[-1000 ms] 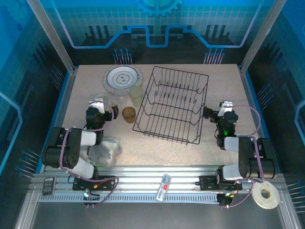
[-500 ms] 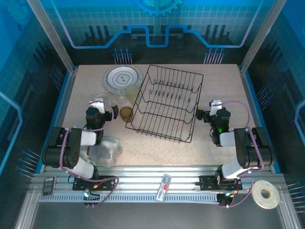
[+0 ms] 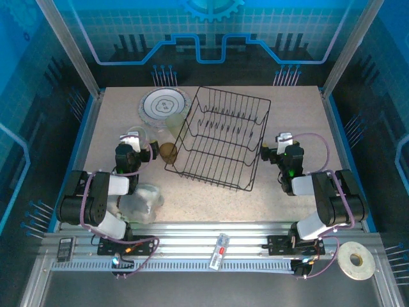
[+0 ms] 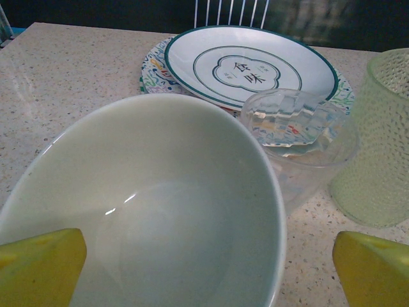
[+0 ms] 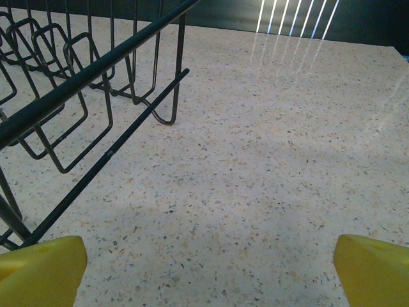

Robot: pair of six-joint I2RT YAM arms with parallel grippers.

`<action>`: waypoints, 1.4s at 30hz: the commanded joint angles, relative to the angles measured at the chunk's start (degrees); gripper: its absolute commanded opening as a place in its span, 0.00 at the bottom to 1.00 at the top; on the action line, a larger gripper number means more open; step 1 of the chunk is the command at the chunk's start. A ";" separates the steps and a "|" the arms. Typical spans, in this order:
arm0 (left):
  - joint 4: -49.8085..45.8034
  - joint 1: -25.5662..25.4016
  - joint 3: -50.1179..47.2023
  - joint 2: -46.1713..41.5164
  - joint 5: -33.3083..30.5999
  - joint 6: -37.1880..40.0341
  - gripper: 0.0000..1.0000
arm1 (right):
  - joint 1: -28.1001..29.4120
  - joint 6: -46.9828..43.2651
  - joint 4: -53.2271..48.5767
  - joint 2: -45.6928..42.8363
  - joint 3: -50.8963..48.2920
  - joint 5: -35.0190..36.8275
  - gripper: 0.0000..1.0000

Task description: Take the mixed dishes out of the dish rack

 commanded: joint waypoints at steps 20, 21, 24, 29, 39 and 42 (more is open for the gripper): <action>-0.58 -0.56 0.93 0.59 -0.32 0.93 0.99 | -1.34 -0.14 -0.47 0.28 2.21 -5.62 1.00; -0.55 -0.57 0.93 0.55 -0.37 0.92 0.99 | -1.31 -0.14 -0.42 0.28 2.16 -5.69 1.00; -0.61 -0.56 1.00 0.54 -0.37 0.97 0.99 | -1.30 -0.14 -0.43 0.28 2.21 -5.61 1.00; -0.60 -0.60 0.98 0.53 -0.32 0.93 0.99 | -1.35 -0.14 -0.57 0.28 2.21 -5.61 1.00; -0.52 -0.57 0.93 0.55 -0.32 0.93 0.99 | -1.35 -0.09 -0.55 0.28 2.21 -5.69 1.00; -0.57 -0.60 0.92 0.59 -0.33 0.93 0.99 | -1.35 -0.10 -0.51 0.28 2.21 -5.74 1.00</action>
